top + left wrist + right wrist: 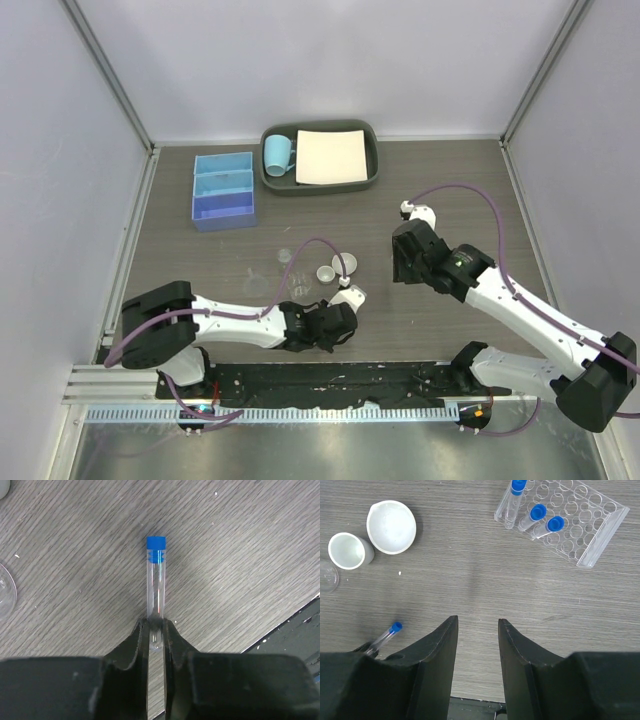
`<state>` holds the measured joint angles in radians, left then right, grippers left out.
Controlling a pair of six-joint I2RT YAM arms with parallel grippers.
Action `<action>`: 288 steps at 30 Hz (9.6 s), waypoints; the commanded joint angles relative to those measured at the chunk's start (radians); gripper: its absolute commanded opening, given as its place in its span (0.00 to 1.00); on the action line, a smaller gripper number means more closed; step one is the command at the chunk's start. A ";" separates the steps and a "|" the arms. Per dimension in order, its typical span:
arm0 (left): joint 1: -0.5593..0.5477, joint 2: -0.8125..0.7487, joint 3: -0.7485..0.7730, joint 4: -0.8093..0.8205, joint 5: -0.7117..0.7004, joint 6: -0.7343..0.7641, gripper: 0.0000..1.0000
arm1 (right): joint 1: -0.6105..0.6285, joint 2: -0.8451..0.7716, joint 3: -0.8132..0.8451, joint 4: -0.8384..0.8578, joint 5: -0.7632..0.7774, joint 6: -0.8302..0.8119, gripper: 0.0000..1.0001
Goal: Organize the chemistry lab equipment
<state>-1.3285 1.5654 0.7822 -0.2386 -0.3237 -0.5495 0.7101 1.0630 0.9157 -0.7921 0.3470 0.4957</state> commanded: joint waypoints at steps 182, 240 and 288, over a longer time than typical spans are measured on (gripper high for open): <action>0.362 -0.680 -0.155 -0.238 0.106 -0.187 0.48 | -0.419 0.301 0.008 0.182 -0.051 0.000 0.16; 0.361 -0.656 -0.143 -0.235 0.164 -0.182 0.43 | -0.489 0.399 0.084 0.263 0.038 0.086 0.40; 0.361 -0.608 -0.141 -0.225 0.166 -0.175 0.38 | -0.500 0.500 -0.037 0.376 -0.005 0.078 0.40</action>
<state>-0.9676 0.9546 0.6315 -0.4980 -0.1635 -0.7296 0.2199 1.5570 0.9154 -0.3882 0.3370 0.5640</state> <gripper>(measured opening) 0.381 0.397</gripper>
